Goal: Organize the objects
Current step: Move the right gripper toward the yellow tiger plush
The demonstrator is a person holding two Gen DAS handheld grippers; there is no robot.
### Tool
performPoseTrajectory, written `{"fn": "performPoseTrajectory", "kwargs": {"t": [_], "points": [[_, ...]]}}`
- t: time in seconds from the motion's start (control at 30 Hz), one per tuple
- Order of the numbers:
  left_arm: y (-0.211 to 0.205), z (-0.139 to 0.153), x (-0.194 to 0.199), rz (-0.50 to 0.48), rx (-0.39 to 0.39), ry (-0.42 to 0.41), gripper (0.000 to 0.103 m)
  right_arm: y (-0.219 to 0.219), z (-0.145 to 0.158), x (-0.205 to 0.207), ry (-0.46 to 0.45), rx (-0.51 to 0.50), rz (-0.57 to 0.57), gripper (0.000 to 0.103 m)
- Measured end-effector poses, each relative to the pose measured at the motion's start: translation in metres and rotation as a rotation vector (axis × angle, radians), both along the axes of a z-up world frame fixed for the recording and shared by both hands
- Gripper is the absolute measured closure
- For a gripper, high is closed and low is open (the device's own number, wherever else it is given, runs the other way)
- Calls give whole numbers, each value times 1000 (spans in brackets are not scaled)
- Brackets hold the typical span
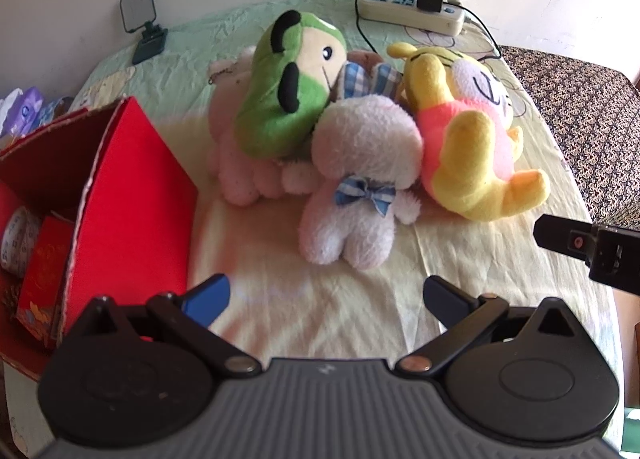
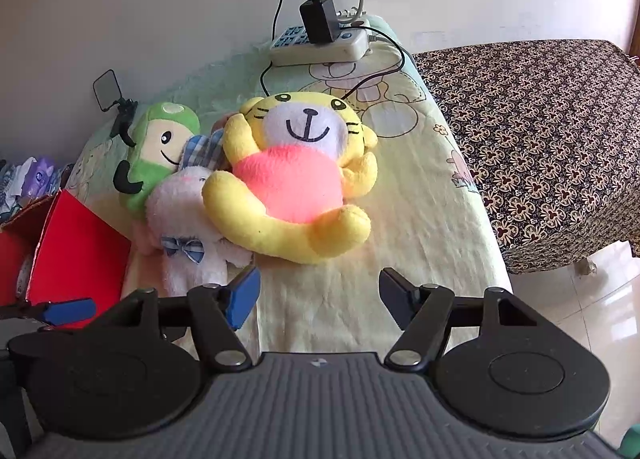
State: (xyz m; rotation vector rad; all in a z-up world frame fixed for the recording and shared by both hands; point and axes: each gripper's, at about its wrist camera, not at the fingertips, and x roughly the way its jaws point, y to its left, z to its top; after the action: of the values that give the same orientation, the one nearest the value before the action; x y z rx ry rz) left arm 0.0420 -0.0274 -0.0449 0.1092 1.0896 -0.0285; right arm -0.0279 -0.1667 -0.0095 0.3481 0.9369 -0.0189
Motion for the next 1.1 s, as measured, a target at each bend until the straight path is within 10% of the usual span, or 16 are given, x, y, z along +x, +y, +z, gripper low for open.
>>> {"fn": "performPoseTrajectory", "kwargs": {"t": [1.1], "points": [[-38, 30, 37, -135, -100, -29, 1, -61, 0, 44, -39, 159, -18, 42]]}}
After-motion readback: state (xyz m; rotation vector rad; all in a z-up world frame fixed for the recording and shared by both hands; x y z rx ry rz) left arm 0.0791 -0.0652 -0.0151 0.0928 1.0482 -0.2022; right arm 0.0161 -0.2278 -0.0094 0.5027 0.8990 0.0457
